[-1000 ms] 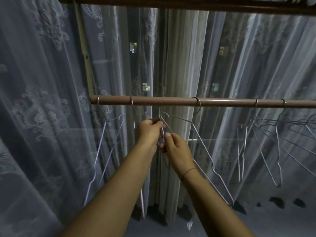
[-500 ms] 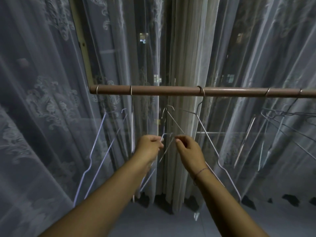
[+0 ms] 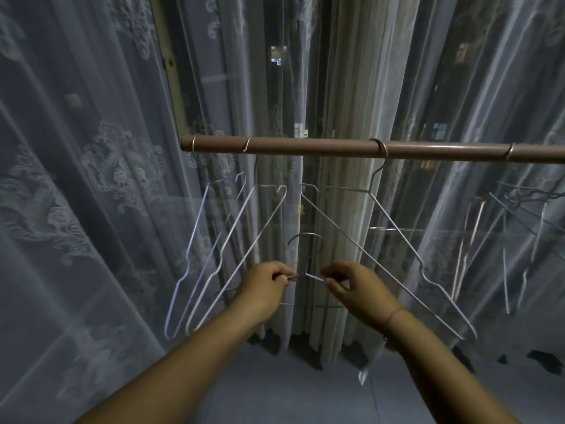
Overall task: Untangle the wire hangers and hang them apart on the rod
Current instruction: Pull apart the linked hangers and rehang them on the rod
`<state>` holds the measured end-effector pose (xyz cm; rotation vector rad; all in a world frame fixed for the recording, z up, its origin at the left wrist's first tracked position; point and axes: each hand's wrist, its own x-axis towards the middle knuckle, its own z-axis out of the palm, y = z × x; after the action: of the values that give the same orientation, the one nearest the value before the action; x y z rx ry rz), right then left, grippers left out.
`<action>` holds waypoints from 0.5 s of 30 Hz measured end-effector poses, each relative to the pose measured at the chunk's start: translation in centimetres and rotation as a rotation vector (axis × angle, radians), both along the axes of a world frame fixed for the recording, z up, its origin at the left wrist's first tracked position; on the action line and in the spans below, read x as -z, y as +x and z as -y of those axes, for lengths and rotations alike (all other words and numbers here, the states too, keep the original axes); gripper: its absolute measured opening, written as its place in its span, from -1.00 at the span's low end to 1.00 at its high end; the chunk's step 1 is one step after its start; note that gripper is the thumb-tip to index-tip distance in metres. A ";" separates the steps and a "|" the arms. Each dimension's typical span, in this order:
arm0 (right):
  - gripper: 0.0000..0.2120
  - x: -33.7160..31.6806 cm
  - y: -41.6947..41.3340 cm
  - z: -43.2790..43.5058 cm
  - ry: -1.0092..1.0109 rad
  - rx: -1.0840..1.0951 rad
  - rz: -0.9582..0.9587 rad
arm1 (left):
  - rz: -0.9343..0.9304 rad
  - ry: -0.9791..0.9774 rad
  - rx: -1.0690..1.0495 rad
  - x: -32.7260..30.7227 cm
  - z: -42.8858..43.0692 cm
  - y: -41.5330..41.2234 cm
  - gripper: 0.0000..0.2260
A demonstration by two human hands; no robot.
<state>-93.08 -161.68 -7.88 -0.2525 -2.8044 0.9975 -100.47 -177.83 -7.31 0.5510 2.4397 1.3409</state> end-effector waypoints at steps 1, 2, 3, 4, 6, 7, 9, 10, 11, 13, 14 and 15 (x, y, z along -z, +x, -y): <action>-0.79 -0.2 0.7 0.0 0.032 -0.010 0.023 | -0.012 0.004 -0.010 0.1 0.1 0.2 -0.74; -0.80 -0.3 1.3 0.0 0.057 -0.012 0.041 | -0.030 0.017 -0.027 0.2 0.2 0.2 -0.74; -0.81 -0.5 1.9 0.0 0.065 -0.009 0.056 | -0.045 0.040 -0.043 0.2 0.2 0.3 -0.75; -0.82 -0.7 2.5 0.0 0.055 -0.005 0.066 | -0.049 0.065 -0.055 0.2 0.2 0.4 -0.77; -0.85 -1.0 3.8 0.1 0.007 0.008 0.082 | -0.041 0.101 -0.054 0.2 -0.1 0.8 -0.78; -0.87 -1.0 4.3 0.2 -0.027 0.016 0.088 | -0.044 0.111 -0.046 0.2 -0.3 1.0 -0.78; -0.84 -1.2 5.2 0.7 -0.125 0.057 0.081 | -0.067 0.116 -0.052 0.3 -1.0 1.3 -0.80; -0.81 -1.3 5.4 0.9 -0.175 0.089 0.065 | -0.089 0.129 -0.071 0.1 -1.3 1.7 -0.81; -0.80 -1.3 5.6 1.1 -0.220 0.122 0.042 | -0.113 0.145 -0.111 -0.1 -1.6 2.0 -0.78; -0.77 -1.7 5.9 1.4 -0.324 0.172 -0.011 | -0.152 0.208 -0.227 -0.5 -2.1 2.6 -0.68; -0.77 -2.0 6.0 1.7 -0.382 0.188 -0.032 | -0.162 0.254 -0.270 -0.8 -2.3 2.9 -0.68; -0.76 -2.2 6.1 1.9 -0.430 0.199 -0.050 | -0.158 0.297 -0.287 -1.1 -2.5 3.2 -0.72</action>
<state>-86.97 -163.58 -5.64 -0.5350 -2.4307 1.5175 -97.27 -175.32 -6.17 0.3964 2.5337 1.8617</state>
